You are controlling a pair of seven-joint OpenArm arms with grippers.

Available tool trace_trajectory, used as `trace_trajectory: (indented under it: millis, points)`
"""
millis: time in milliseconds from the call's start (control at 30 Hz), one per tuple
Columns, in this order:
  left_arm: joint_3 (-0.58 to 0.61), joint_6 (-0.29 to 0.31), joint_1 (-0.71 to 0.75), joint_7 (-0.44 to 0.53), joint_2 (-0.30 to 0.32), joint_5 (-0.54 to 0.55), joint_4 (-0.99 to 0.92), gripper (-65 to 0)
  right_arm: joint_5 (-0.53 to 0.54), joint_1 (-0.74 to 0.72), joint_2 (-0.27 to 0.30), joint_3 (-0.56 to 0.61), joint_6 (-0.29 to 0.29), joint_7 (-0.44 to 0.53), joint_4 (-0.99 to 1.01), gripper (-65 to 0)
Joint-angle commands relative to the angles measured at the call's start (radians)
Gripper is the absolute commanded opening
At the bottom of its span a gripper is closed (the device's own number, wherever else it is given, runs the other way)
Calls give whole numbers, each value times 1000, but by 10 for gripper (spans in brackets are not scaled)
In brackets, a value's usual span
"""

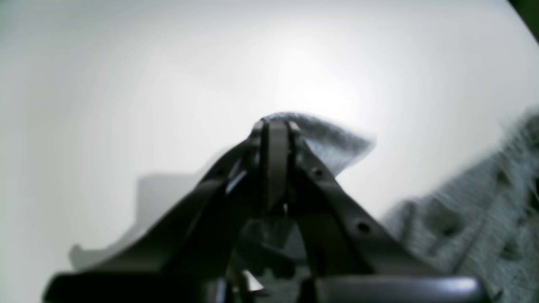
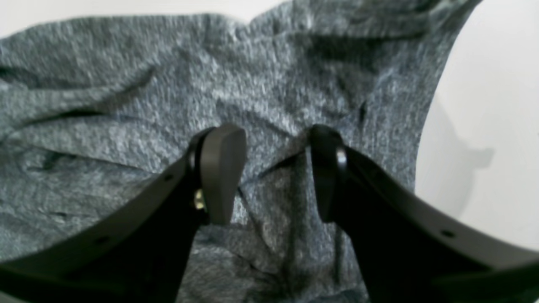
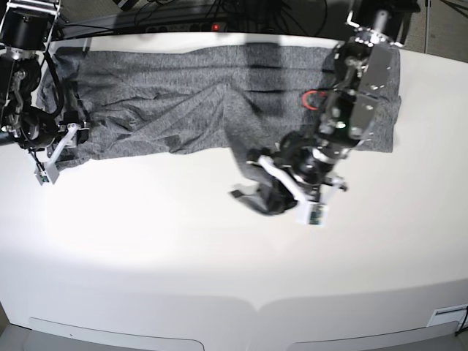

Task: Fold the T-shirt properly
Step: 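Drag the sleeve cuff with the left gripper toward the shirt strip's end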

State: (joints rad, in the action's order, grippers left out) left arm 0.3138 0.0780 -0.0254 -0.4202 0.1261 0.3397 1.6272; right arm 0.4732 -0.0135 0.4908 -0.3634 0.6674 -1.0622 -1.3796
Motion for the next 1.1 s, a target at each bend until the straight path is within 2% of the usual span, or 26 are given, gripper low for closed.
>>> trace_trajectory:
  millis: [0, 167, 333, 533, 733, 1067]
  points:
    - [-14, 8, 15, 23, 6, 10, 50, -650, 10, -17, 21, -6, 5, 11, -12, -357]
    - [-89, 8, 148, 9, 75, 10, 190, -650, 9, -17, 21, -6, 5, 8, -12, -357]
    - [-156, 8, 284, 29, 127, 10, 248, -650, 9, -17, 21, -6, 5, 8, -12, -357]
    - [-259, 9, 416, 71, 127, -14, 252, -650, 10, -17, 21, -5, 5, 8, -12, -357]
    - [-343, 8, 480, 84, 127, -67, 251, -650, 9, -17, 21, -3, 6, 8, -12, -357]
    - [-354, 8, 539, 64, 127, -115, 250, -650, 9, -17, 21, -3, 6, 8, -12, -357]
